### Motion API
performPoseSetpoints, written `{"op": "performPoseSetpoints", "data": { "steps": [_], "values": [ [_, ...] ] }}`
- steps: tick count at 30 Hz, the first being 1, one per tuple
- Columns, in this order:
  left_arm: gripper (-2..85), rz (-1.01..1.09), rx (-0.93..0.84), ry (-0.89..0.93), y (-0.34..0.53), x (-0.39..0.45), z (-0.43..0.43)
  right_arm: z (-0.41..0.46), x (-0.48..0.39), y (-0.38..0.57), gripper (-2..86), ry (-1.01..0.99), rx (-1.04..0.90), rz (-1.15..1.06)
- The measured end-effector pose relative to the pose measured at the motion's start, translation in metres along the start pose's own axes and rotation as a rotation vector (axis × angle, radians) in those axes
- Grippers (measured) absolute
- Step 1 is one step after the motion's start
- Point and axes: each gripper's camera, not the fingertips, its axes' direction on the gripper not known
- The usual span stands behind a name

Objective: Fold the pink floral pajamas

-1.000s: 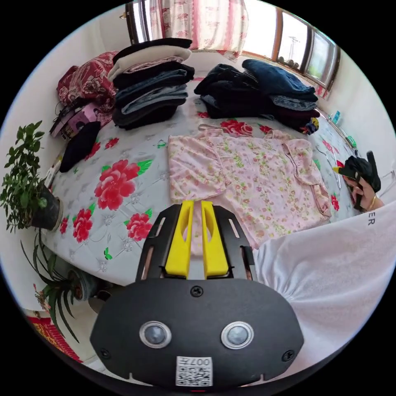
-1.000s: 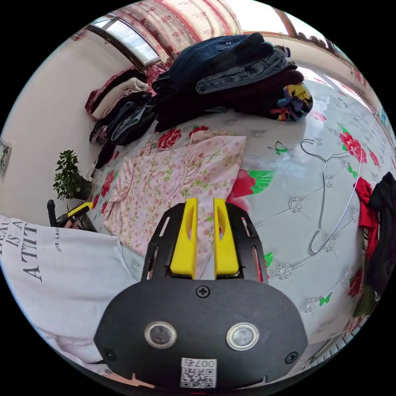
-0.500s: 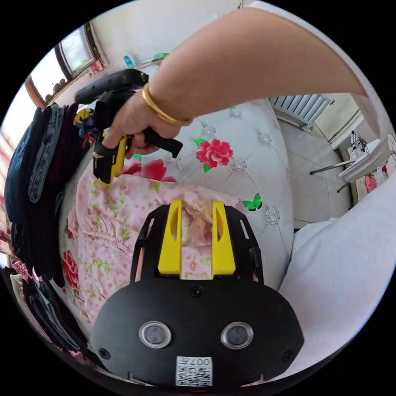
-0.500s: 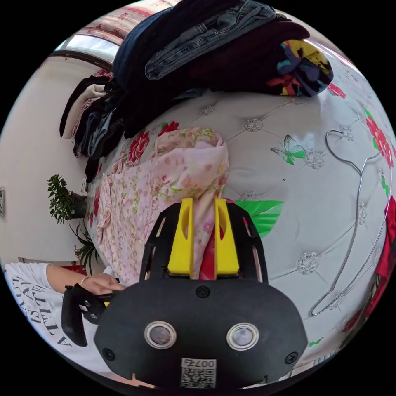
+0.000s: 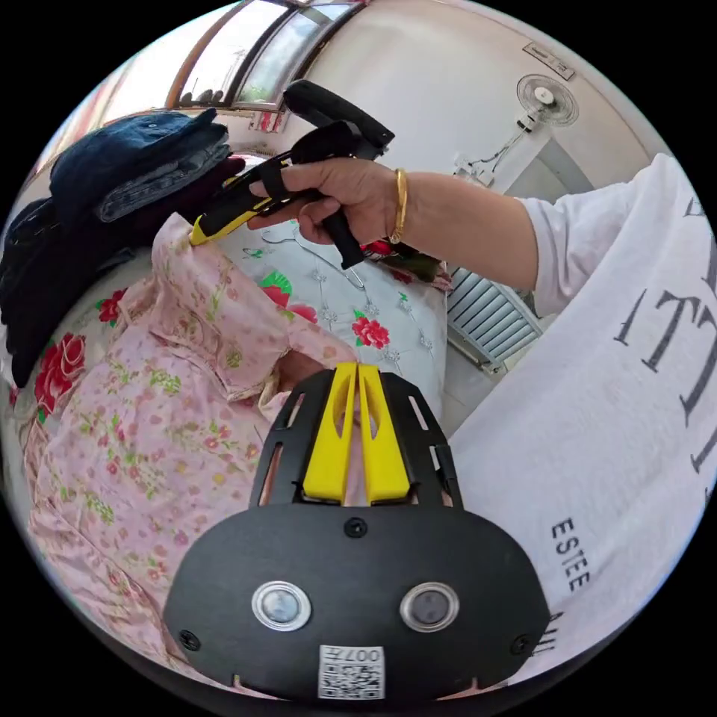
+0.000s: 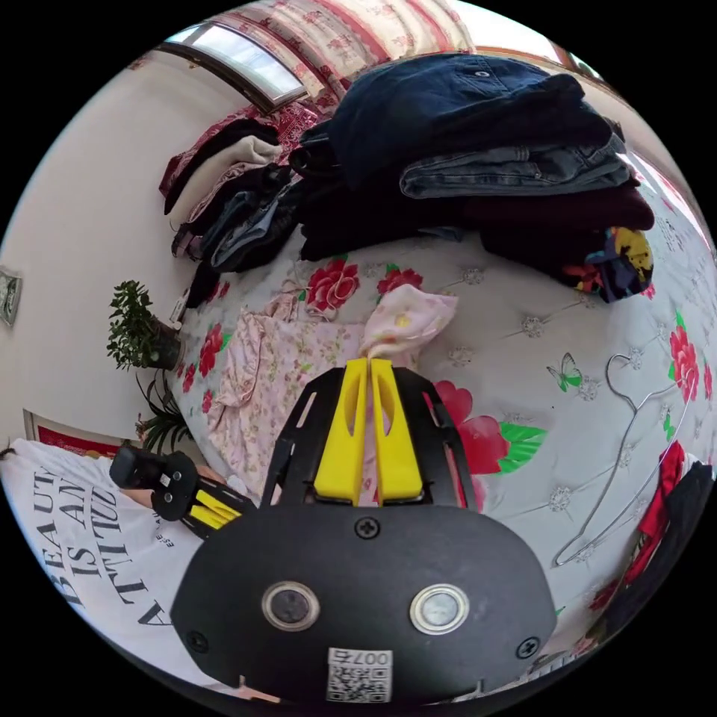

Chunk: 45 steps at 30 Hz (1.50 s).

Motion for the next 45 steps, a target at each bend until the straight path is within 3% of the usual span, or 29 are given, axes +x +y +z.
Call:
{"op": "performPoseSetpoints", "data": {
  "steps": [6, 9, 13, 16, 21, 27, 31, 35, 41, 45],
  "values": [
    [-1.0, -0.394, 0.339, 0.015, 0.120, -0.066, -0.158, 0.034, -0.112, -0.046, -0.2, -0.086, 0.004, -0.142],
    [-1.0, -0.598, 0.466, -0.104, 0.194, -0.089, -0.217, 0.087, -0.174, -0.069, -0.2, -0.122, -0.033, -0.214],
    [-0.9, -0.866, 0.484, -0.290, 0.281, -0.115, -0.258, 0.182, -0.242, -0.076, -0.1, -0.197, -0.102, -0.292],
    [-0.7, -0.967, 0.493, -0.251, 0.315, -0.125, -0.267, 0.224, -0.257, -0.061, 0.2, -0.164, -0.208, -0.309],
    [2.0, -0.995, 0.456, -0.320, 0.327, -0.120, -0.286, 0.198, -0.222, -0.005, 1.9, -0.120, -0.208, -0.284],
    [4.9, -0.845, 0.363, -0.373, 0.285, -0.150, -0.301, 0.145, -0.144, 0.079, 4.7, -0.008, -0.216, -0.066],
    [0.0, -0.816, 0.175, -0.318, 0.248, -0.187, -0.266, 0.146, -0.126, 0.119, 6.5, -0.042, -0.250, 0.064],
    [-0.7, -0.736, 0.233, -0.340, 0.233, -0.163, -0.286, 0.158, -0.134, 0.134, 7.1, -0.109, -0.287, 0.072],
    [0.2, -0.898, 0.188, -0.395, 0.277, -0.154, -0.296, 0.175, -0.142, 0.150, 6.9, -0.089, -0.359, 0.013],
    [8.3, -0.963, 0.198, -0.448, 0.289, -0.148, -0.300, 0.173, -0.139, 0.146, 6.4, -0.096, -0.358, 0.013]
  ]
}}
